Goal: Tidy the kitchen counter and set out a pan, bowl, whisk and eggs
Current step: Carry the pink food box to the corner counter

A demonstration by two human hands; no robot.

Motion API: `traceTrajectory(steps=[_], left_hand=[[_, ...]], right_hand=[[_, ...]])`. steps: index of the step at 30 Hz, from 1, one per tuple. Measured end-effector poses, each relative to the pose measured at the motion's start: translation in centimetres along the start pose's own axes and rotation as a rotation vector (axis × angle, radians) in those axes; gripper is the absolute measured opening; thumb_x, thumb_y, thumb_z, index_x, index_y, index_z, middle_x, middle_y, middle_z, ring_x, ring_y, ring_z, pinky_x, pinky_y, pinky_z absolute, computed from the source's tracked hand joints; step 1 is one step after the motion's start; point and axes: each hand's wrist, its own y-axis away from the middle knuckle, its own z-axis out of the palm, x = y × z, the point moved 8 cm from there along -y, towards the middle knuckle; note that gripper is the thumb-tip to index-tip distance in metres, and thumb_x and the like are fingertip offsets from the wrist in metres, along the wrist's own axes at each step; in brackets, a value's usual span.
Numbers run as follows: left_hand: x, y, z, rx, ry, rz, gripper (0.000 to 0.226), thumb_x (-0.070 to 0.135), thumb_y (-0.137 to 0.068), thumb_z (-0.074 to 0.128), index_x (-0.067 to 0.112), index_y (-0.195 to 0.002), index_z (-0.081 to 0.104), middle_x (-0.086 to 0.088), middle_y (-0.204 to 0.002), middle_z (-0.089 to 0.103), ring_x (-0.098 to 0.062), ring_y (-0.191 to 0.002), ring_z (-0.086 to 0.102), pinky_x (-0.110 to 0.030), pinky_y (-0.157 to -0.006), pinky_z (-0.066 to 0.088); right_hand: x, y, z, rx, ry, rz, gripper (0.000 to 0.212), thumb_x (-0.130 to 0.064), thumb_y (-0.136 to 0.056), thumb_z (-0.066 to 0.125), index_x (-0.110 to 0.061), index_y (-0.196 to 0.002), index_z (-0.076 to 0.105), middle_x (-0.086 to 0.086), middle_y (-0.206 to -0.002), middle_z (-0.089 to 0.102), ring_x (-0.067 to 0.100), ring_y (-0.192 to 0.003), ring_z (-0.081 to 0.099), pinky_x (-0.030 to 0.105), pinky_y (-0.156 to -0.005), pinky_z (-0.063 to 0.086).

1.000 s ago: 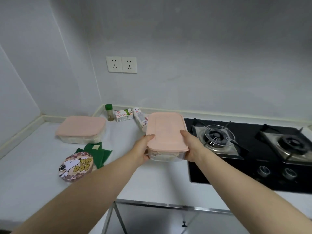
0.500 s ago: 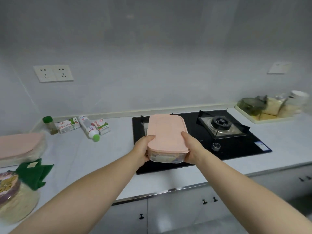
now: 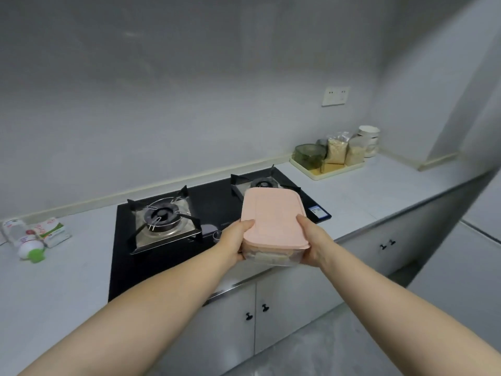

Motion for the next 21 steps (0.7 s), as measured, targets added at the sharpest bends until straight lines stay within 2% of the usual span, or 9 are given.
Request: traceTrajectory(steps=[4, 9, 15, 21], left_hand=[[-1.0, -1.0, 6.1, -0.046, -0.047, 0.002, 0.006, 0.026, -0.093, 0.052, 0.024, -0.096, 0.057, 0.0, -0.082, 0.062, -0.019, -0.067, 0.055, -0.028, -0.062, 0.043], [-1.7, -2.3, 12.0, -0.106, -0.096, -0.001, 0.015, 0.026, -0.093, 0.053, 0.024, -0.108, 0.057, 0.002, -0.087, 0.062, -0.016, -0.076, 0.056, -0.028, -0.06, 0.046], [-1.8, -5.5, 17.4, -0.172, -0.147, -0.017, 0.015, 0.024, -0.094, 0.053, 0.023, -0.108, 0.058, 0.001, -0.084, 0.06, -0.016, -0.074, 0.056, -0.026, -0.058, 0.044], [-0.8, -11.1, 23.4, -0.258, -0.179, -0.048, 0.028, 0.028, -0.091, 0.056, 0.022, -0.118, 0.058, -0.004, -0.104, 0.065, -0.023, -0.088, 0.06, -0.03, -0.063, 0.049]], right_hand=[[-2.8, 0.0, -5.7, 0.075, -0.008, -0.024, 0.022, -0.038, -0.096, 0.051, -0.018, -0.094, 0.059, 0.004, -0.085, 0.066, 0.023, -0.072, 0.062, 0.033, -0.057, 0.048], [-4.7, -0.9, -11.5, 0.155, -0.02, -0.015, 0.024, -0.043, -0.095, 0.05, -0.02, -0.093, 0.058, 0.001, -0.084, 0.067, 0.019, -0.071, 0.061, 0.028, -0.054, 0.043], [-6.7, -3.2, -15.9, 0.223, -0.039, -0.006, 0.031, -0.046, -0.095, 0.047, -0.02, -0.08, 0.055, -0.003, -0.06, 0.064, 0.017, -0.06, 0.057, 0.023, -0.045, 0.039], [-11.1, -6.9, -19.5, 0.293, -0.086, -0.021, 0.028, -0.046, -0.094, 0.05, -0.02, -0.09, 0.059, 0.001, -0.082, 0.067, 0.021, -0.071, 0.062, 0.03, -0.054, 0.044]])
